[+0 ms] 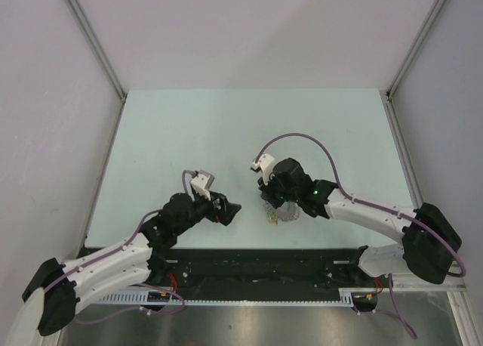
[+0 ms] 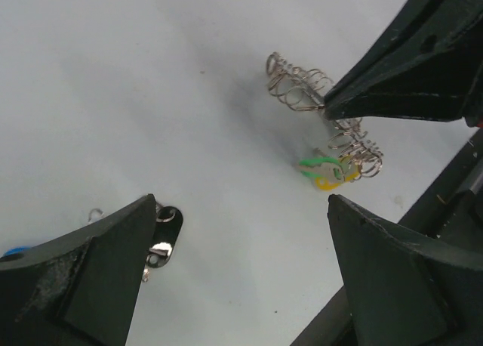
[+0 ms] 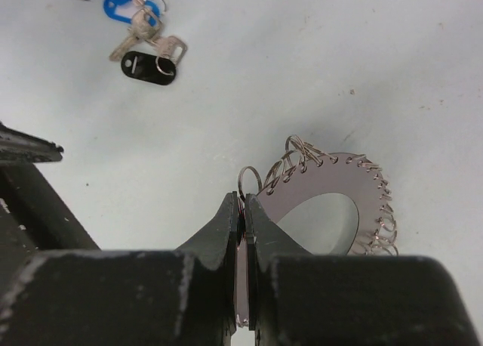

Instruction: Put the keys on the keyring

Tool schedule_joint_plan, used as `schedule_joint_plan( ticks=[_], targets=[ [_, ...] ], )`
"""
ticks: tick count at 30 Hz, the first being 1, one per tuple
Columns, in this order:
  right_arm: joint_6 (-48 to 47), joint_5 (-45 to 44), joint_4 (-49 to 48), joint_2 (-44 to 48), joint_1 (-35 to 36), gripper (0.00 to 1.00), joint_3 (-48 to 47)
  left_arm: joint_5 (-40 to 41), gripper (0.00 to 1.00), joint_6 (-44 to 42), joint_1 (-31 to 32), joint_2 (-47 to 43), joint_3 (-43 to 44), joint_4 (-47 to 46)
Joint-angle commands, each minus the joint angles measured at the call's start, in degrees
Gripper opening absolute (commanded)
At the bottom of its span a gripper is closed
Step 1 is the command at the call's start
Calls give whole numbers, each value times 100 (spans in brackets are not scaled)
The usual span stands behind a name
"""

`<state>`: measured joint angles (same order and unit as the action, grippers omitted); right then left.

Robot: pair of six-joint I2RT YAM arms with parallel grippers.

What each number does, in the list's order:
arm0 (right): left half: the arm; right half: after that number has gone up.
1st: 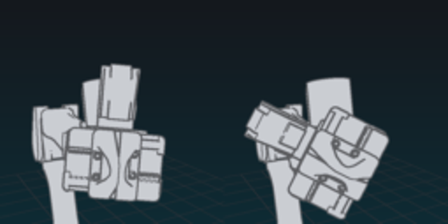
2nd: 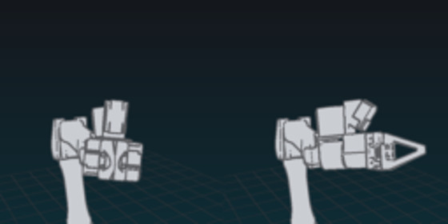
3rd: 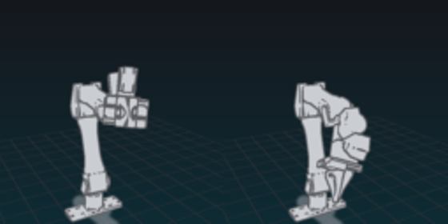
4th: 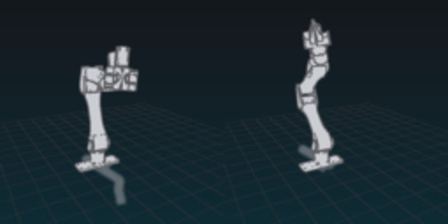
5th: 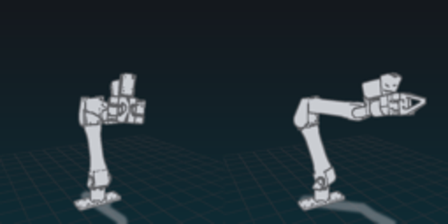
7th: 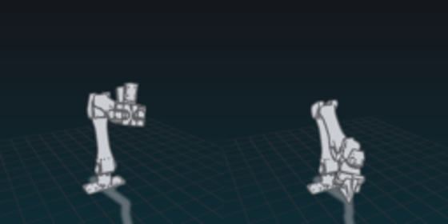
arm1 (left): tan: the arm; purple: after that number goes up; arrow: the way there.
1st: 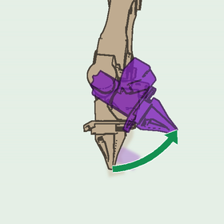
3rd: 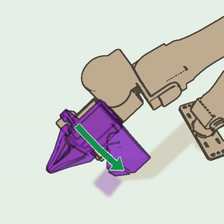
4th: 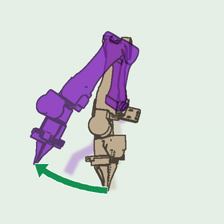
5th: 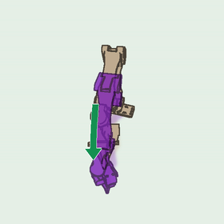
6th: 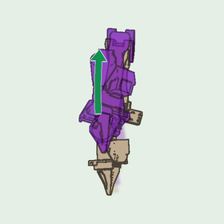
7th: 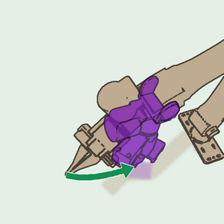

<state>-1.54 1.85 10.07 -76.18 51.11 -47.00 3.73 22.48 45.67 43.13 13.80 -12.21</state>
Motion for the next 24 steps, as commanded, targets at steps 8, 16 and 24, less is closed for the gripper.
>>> schedule_joint_plan(
  ticks=[8,16,24],
  targets=[
    [-4,501,-453,139,-207,0,306,-1094,95,-745,-23,380,228,-934],
    [92,-448,-207,-520,188,2,271,-391,96,-429,-23,-375,149,-397],
    [40,-1186,329,-1231,426,11,-195,216,97,2,-23,-1052,96,342]
  ],
)
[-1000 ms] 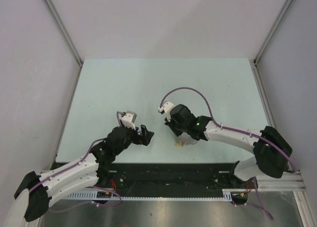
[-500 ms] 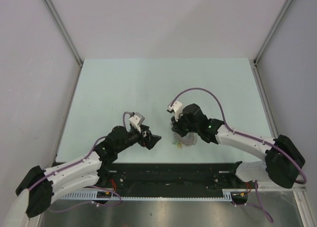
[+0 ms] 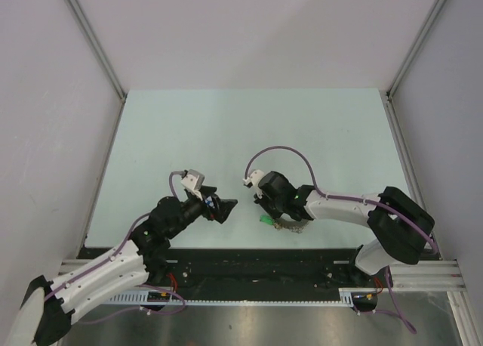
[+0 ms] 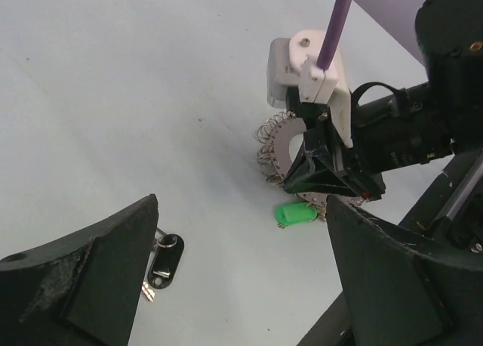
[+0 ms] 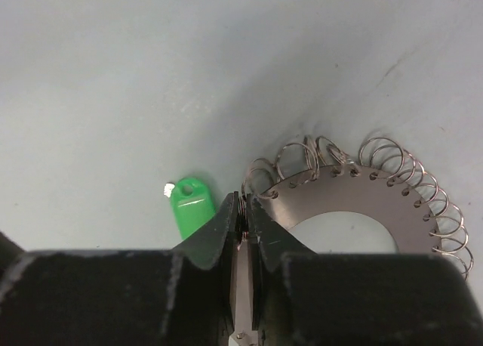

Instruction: Put the keys on the keyring

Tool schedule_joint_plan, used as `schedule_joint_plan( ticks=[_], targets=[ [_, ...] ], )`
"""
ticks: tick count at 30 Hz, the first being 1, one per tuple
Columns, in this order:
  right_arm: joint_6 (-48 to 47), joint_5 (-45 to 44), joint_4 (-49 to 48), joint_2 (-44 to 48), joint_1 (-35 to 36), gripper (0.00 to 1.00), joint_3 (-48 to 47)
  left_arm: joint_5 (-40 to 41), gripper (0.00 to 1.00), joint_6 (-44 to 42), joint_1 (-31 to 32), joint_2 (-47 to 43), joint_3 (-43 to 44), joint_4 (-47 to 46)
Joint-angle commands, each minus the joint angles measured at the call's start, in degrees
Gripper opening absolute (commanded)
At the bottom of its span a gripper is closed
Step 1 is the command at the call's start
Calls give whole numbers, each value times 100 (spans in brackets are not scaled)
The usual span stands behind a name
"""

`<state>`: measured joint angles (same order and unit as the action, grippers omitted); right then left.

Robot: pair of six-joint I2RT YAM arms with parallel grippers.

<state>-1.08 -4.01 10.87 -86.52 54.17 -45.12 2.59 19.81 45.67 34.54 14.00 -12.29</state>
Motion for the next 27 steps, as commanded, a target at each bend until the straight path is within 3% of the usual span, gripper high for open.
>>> schedule_joint_plan(
  ticks=[1,7,11,21,27],
  targets=[
    [3,-662,353,-233,163,15,-427,321,97,286,-23,-194,77,368],
    [64,-1058,696,-295,357,26,-594,312,97,330,-23,-89,112,412],
    [82,-1119,855,-164,375,27,-620,295,97,313,-23,17,164,395],
    [310,-812,1039,-128,366,23,-629,216,98,321,-23,193,182,368],
    [337,-864,1039,-199,366,14,-621,198,98,321,-23,246,182,368]
  ],
)
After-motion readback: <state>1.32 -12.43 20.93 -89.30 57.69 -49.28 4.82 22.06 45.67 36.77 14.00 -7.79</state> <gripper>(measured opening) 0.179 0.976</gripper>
